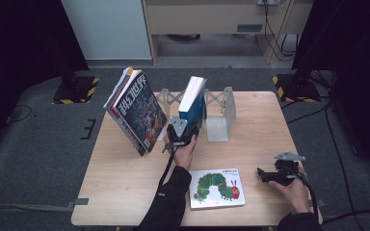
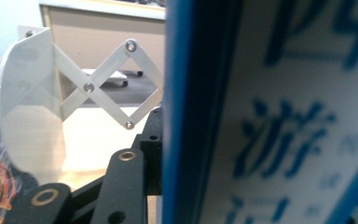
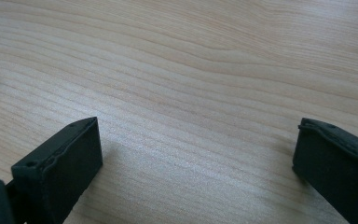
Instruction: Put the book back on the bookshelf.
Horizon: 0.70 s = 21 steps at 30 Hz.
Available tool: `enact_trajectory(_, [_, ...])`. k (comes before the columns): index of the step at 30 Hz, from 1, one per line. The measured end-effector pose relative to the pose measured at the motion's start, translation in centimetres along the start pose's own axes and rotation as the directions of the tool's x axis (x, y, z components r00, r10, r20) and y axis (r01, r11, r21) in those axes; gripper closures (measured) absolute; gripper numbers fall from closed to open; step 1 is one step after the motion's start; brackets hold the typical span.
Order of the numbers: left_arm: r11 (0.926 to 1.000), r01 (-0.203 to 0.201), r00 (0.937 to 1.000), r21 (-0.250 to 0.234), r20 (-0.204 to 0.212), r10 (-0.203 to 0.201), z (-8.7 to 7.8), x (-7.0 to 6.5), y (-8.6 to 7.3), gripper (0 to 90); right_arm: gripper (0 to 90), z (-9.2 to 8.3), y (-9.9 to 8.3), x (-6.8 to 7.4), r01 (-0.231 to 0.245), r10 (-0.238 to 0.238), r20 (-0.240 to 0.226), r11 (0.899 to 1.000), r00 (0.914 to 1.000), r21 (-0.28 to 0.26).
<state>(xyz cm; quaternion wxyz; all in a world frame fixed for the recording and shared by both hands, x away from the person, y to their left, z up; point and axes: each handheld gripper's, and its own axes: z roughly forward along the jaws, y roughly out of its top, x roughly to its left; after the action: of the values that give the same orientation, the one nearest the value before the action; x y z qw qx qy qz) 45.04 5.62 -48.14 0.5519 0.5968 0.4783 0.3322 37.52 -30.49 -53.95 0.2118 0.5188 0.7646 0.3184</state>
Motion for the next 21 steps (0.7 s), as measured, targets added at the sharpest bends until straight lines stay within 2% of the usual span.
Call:
enact_trajectory(5, [0.9991,0.015,0.9997,0.04,0.019,-0.016,-0.4,0.2,-1.1,52.7,2.0,0.0,0.0,0.0,0.004,-0.004,0.002,1.0,1.0,-0.002])
enact_trajectory(6, [0.9969,0.028,0.999,0.073,0.033,-0.031,-0.5,0.5,-1.8,51.7,2.0,0.0,0.0,0.0,0.004,-0.004,0.002,1.0,1.0,-0.002])
enact_trajectory(11, [0.9966,0.023,0.9987,0.079,0.044,-0.027,-0.5,0.7,-2.5,52.1,2.0,0.0,0.0,0.0,0.004,-0.004,0.002,1.0,1.0,-0.001])
enact_trajectory(13, [0.9958,0.018,0.999,0.09,0.038,-0.022,-0.4,0.5,-2.4,52.5,2.0,0.0,0.0,0.0,0.004,-0.004,0.002,1.0,1.0,-0.001])
enact_trajectory(14, [0.9967,0.009,0.9998,0.081,0.017,-0.011,-0.1,0.2,-2.3,53.3,2.0,0.0,0.0,0.0,0.003,-0.003,0.001,1.0,1.0,-0.001])
enact_trajectory(15, [0.9967,0.009,0.9998,0.081,0.017,-0.011,-0.1,0.2,-2.3,54.2,2.0,0.0,0.0,0.0,0.003,-0.003,0.001,1.0,1.0,-0.001])
enact_trajectory(16, [0.9967,0.0,1.0,0.082,0.0,0.0,0.2,0.0,-2.3,54.2,2.0,0.0,0.0,0.0,0.004,-0.004,0.002,1.0,1.0,-0.001])
enact_trajectory(17, [0.9965,0.004,1.0,0.083,-0.008,-0.003,0.4,-0.1,-2.3,55.6,2.0,0.0,0.0,0.0,0.003,-0.003,0.002,1.0,1.0,-0.001])
enact_trajectory(18, [0.9961,0.025,0.9996,0.084,-0.016,-0.024,0.8,-0.1,-2.2,55.9,2.0,0.0,0.0,0.0,0.003,-0.003,0.002,1.0,1.0,-0.001])
enact_trajectory(19, [0.9961,0.025,0.9996,0.084,-0.016,-0.024,0.8,-0.1,-2.2,56.4,2.0,0.0,0.0,0.0,0.003,-0.003,0.002,1.0,1.0,-0.001])
enact_trajectory(20, [0.9952,0.052,0.9985,0.082,-0.019,-0.051,1.2,0.0,-2.1,57.1,1.9,0.0,0.0,0.0,0.0,0.0,0.001,1.0,1.0,0.0])
enact_trajectory(21, [0.9953,0.053,0.9984,0.081,-0.025,-0.052,1.3,0.0,-2.0,57.1,1.8,0.0,0.0,0.0,-0.001,0.001,-0.001,1.0,1.0,0.0])
